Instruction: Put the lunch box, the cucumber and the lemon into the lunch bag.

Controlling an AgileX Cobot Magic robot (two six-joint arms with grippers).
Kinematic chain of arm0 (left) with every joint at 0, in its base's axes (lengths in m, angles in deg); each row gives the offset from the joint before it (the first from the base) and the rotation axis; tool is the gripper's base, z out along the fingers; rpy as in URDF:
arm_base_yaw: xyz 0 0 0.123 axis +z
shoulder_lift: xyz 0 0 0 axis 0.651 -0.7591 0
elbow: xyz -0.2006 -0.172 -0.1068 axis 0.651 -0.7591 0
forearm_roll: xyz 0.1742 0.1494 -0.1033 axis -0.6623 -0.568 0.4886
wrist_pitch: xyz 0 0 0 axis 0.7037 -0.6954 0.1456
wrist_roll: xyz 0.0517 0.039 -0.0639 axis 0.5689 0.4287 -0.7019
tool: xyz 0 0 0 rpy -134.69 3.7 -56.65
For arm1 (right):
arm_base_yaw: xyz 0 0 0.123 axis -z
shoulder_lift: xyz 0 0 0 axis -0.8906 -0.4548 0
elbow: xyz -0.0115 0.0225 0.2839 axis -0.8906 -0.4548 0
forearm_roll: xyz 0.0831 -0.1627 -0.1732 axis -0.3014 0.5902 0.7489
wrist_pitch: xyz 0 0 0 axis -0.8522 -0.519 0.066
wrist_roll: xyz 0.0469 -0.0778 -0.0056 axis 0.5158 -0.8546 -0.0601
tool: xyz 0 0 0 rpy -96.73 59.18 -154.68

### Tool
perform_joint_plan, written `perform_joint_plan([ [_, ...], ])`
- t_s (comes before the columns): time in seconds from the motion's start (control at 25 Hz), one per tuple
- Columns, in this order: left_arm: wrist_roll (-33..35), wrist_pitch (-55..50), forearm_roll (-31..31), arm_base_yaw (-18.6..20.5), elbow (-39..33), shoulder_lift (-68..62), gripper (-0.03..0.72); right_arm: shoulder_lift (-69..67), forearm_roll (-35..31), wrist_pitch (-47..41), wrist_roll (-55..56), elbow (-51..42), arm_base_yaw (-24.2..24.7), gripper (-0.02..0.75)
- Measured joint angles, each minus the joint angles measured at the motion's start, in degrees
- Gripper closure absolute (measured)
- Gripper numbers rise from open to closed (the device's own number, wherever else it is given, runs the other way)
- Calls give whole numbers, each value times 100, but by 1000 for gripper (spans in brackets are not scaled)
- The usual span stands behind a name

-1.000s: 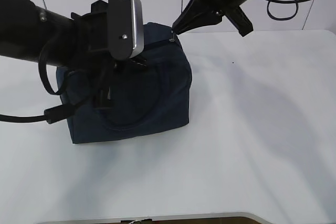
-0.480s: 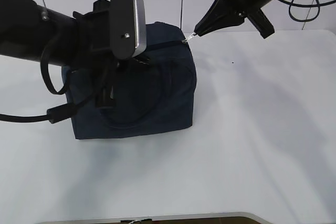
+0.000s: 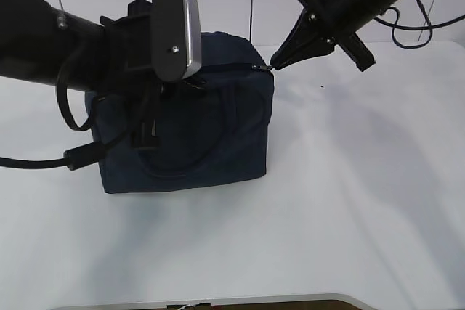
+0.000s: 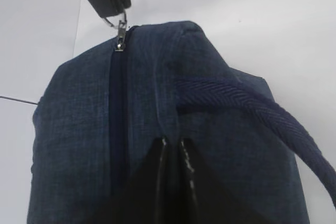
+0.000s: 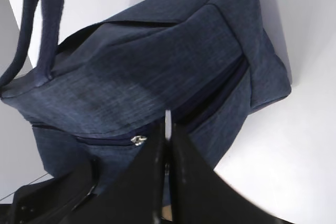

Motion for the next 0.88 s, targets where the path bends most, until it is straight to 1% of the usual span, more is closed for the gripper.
perform_joint_plan([
  [0.28,-54,227,0,18,0,-12,696,-84,0,0,0,0,13,733],
  [0.64,-68,271,0,281,0,-12,696,-120,-142,-11,-11,0,318,733],
  [0.88,-68,294,10,302,0,-12,697,-202,-107,-24,-86,3,331,733],
])
